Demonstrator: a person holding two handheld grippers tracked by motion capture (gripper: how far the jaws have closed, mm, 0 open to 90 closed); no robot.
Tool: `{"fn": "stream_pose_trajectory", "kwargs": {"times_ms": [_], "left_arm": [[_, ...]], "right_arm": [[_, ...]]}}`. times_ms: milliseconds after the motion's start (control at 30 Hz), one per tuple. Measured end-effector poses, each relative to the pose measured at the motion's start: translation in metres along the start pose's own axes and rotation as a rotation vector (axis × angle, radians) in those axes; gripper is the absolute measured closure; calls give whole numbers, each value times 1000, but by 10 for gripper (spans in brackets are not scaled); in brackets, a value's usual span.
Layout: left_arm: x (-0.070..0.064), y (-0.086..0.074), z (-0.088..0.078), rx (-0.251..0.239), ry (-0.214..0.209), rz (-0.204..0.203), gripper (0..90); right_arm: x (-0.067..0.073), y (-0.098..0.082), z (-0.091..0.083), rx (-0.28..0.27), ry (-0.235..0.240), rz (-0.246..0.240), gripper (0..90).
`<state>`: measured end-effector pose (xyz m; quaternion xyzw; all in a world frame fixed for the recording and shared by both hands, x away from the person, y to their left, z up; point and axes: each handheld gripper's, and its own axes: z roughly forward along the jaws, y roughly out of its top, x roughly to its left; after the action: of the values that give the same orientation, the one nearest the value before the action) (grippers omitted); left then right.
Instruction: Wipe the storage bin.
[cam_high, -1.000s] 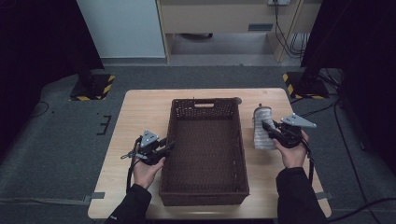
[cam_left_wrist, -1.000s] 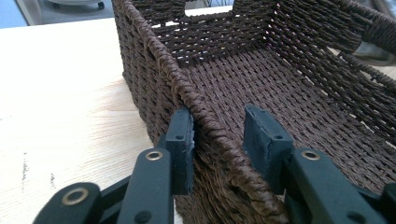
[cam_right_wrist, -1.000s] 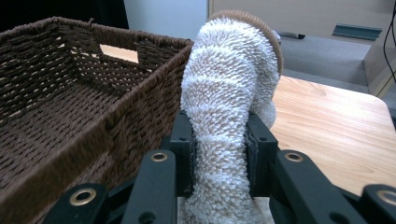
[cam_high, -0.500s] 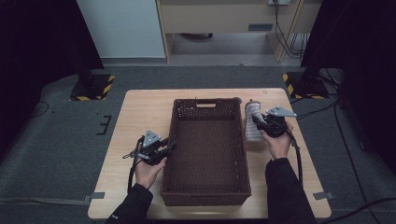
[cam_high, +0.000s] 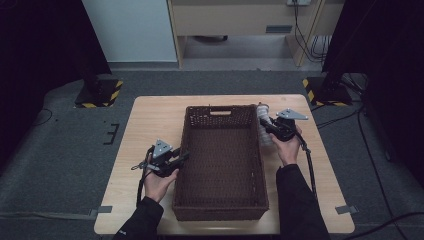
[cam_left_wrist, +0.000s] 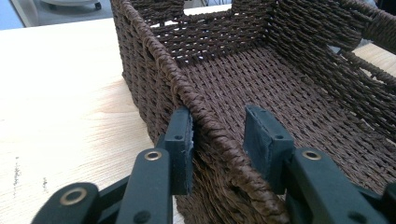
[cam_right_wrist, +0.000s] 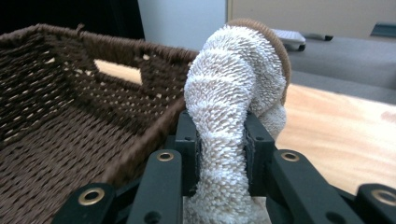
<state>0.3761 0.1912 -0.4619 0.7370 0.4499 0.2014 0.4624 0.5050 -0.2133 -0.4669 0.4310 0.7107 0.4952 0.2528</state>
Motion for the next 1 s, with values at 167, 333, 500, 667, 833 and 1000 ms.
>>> {"fn": "stream_pose_trajectory", "kwargs": {"times_ms": [167, 333, 500, 667, 833, 1000], "left_arm": [[0, 0, 0, -1, -3, 1, 616], [1, 0, 0, -3, -5, 3, 613], [1, 0, 0, -5, -6, 3, 611], [0, 0, 0, -5, -4, 6, 609], [1, 0, 1, -6, -6, 4, 607], [1, -1, 1, -8, -11, 2, 604]], "right_arm": [[-3, 1, 7, -15, 2, 3, 737], [-4, -20, 26, 100, 0, -8, 740], [-2, -39, 37, 145, 2, 35, 739], [-4, -20, 19, 47, 21, 83, 742], [-5, 3, 4, -73, 11, 77, 742], [-2, -9, 20, 37, -5, 25, 742]]}}
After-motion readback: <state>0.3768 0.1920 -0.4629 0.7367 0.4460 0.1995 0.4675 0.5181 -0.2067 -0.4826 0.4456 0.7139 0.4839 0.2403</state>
